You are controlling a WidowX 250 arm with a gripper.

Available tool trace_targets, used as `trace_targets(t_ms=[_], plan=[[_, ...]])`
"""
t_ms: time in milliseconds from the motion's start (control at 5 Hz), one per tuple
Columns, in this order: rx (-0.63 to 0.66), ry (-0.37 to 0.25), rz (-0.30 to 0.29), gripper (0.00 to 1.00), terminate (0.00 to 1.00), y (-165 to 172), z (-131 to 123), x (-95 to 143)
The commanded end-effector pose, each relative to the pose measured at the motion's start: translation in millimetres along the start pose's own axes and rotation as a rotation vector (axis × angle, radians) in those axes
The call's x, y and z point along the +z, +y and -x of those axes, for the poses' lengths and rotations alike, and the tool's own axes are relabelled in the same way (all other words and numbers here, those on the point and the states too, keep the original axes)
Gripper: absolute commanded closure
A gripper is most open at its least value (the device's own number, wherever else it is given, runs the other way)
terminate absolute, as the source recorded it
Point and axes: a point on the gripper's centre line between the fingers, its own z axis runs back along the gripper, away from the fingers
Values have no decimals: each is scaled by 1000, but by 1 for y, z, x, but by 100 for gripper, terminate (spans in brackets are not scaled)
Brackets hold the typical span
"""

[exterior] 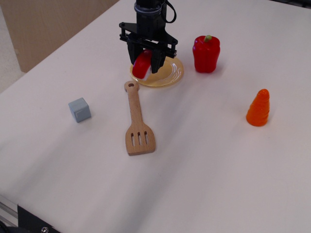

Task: Put sushi on plate

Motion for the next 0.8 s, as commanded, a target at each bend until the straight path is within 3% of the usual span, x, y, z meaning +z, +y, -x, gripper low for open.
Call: trace_targets(t_ms=[0,400,600], plan=[[13,-93,-54,0,0,-9,24,33],[-38,-63,-80,0,0,-27,72,63],[-106,-26,-45,0,0,-44,106,73]])
